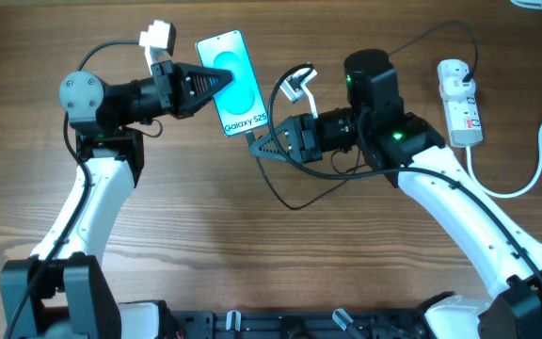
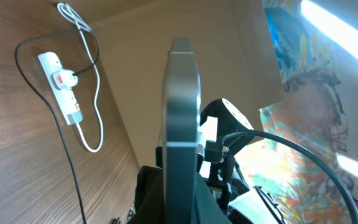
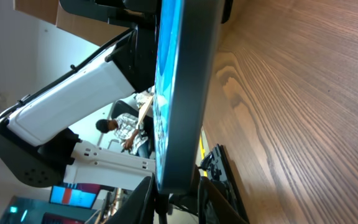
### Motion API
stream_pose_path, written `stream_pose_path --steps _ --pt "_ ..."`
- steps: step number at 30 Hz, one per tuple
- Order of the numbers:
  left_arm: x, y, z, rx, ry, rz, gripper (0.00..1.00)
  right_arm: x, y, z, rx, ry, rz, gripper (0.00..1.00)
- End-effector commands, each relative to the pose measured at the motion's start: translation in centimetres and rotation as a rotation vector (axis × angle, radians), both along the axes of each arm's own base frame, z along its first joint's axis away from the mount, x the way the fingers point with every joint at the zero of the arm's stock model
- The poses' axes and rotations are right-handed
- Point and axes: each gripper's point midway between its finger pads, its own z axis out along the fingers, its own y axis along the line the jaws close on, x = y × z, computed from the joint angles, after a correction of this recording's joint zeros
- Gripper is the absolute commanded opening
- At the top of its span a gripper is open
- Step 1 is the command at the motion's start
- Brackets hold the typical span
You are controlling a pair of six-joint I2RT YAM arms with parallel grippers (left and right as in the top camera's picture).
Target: Plug charger to phone and switch on socket
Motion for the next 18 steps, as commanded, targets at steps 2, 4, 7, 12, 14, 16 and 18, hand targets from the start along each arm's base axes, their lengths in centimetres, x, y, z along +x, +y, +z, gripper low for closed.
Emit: stream_pose_path --steps 2,4,7,12,14,16,18 --pt "-0.1 0.0 1.2 -0.001 -0.044 0.012 0.04 0.7 0.1 -0.3 -0.025 0.003 -0.046 0.1" --pt "-0.1 0.0 1.2 -0.001 -0.044 0.012 0.04 1.1 0.2 -0.4 -0.037 0.014 -0.072 0.04" --pt "-0.1 0.0 1.2 -0.001 -0.045 0.012 0.04 1.5 0.3 0.0 -0.03 0.024 -0.09 0.04" --pt "-0.5 -0.2 0.5 0.008 0.001 -0.025 0.04 2.2 0.6 1.5 0.02 -0.023 -0.1 0.04" --pt "-0.8 -0.3 0.3 0.012 0.015 -0.042 0.04 2.1 0.6 1.5 0.02 -0.023 -0.1 0.04" --pt "-1.2 -0.4 0.2 0.02 0.016 -0.067 0.04 2.0 0.6 1.5 0.024 -0.03 -0.088 0.04" --pt "-1.5 -0.4 0.1 0.025 0.017 -0.085 0.04 1.8 0.6 1.6 0.027 -0.028 -0.079 0.04"
